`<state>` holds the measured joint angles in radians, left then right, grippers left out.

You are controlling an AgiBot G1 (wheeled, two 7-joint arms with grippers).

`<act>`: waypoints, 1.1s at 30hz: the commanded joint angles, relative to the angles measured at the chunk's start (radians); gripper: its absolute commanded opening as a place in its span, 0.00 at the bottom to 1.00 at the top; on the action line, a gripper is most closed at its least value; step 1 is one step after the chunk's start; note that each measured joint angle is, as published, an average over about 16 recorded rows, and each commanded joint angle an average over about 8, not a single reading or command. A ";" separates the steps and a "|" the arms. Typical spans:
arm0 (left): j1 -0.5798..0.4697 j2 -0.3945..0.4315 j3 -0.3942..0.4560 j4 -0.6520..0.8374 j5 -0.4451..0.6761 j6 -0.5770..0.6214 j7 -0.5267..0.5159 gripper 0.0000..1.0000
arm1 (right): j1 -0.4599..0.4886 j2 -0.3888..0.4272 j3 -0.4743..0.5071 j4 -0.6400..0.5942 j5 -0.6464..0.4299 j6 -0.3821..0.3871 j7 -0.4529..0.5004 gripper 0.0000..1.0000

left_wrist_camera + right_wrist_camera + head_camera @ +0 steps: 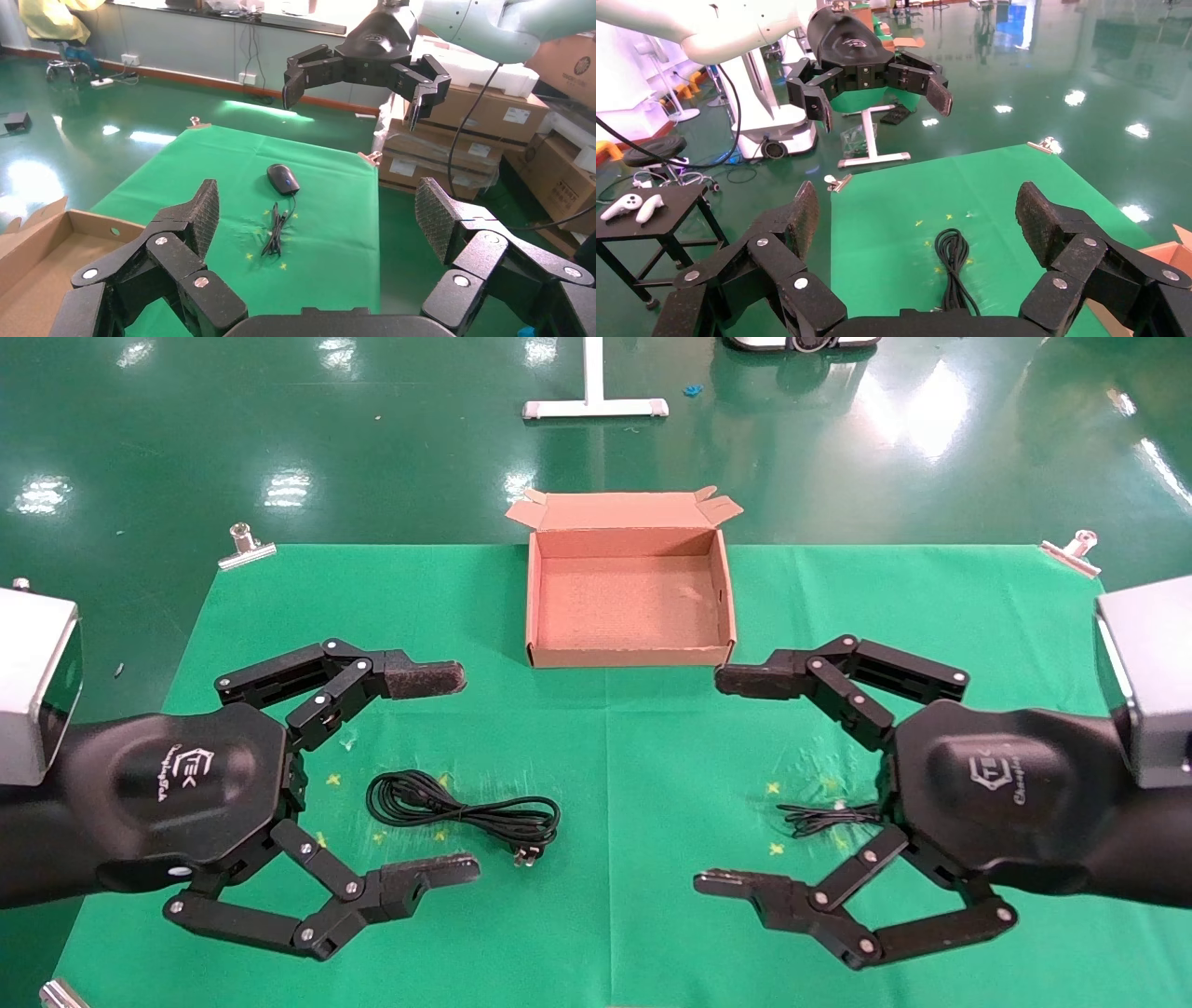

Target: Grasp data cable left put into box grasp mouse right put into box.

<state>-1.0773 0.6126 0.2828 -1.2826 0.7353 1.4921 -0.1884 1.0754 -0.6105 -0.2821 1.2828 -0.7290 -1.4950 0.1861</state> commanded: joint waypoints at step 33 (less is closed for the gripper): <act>-0.015 -0.017 0.037 -0.021 0.093 0.008 -0.005 1.00 | -0.005 0.027 -0.014 0.029 -0.080 0.010 -0.030 1.00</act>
<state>-1.1150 0.5979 0.3390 -1.3098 0.8840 1.5004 -0.1980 1.0703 -0.5820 -0.3016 1.3140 -0.8251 -1.4815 0.1543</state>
